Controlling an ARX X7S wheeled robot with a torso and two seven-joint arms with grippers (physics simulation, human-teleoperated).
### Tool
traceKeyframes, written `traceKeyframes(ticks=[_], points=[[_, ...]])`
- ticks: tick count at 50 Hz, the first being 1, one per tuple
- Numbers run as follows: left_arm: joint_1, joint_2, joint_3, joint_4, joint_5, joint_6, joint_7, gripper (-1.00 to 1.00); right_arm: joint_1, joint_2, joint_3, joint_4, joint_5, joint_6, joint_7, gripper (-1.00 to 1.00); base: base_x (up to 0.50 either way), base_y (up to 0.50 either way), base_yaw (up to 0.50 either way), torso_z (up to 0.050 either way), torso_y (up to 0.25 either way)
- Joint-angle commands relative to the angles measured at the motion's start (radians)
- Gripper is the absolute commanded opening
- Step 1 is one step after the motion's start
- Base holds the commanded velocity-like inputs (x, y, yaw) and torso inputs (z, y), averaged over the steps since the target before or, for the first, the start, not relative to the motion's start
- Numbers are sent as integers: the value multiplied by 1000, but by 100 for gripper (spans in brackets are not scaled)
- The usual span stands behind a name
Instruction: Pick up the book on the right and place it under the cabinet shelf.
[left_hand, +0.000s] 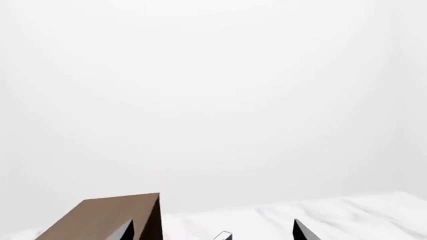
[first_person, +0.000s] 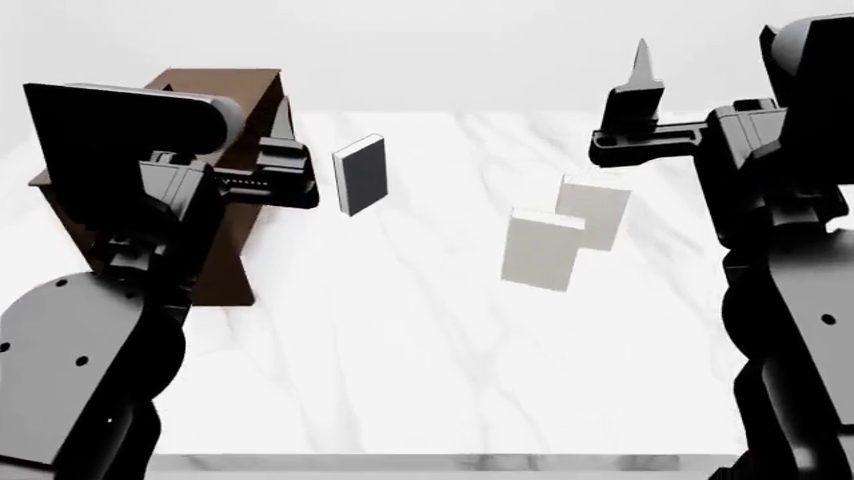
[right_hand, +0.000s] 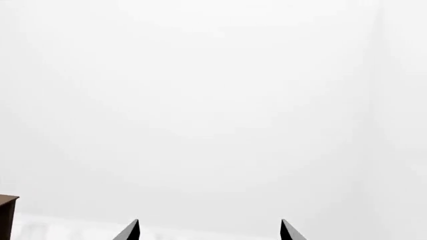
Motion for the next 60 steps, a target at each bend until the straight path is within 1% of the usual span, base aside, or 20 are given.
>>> traceKeyframes(ticks=[1,20,30,38,60], points=[[-31,-12,2,4,-4,-20,-6,100,36,5,-5,8,11,6,-2,100,457,0,0,0,0],[-108,-35,9,15,-20,-82,-12,100,109,14,-23,24,20,38,0,100,416,0,0,0,1],[-158,-49,-9,29,-34,-137,-14,100,165,19,-23,35,30,78,-5,100,98,0,0,0,1],[-179,-55,-9,35,-39,-160,-19,100,172,20,-19,43,34,83,-4,100,117,0,0,0,0],[-186,-64,-4,37,-47,-163,-31,100,181,29,-15,41,47,87,-6,100,224,0,0,0,0]])
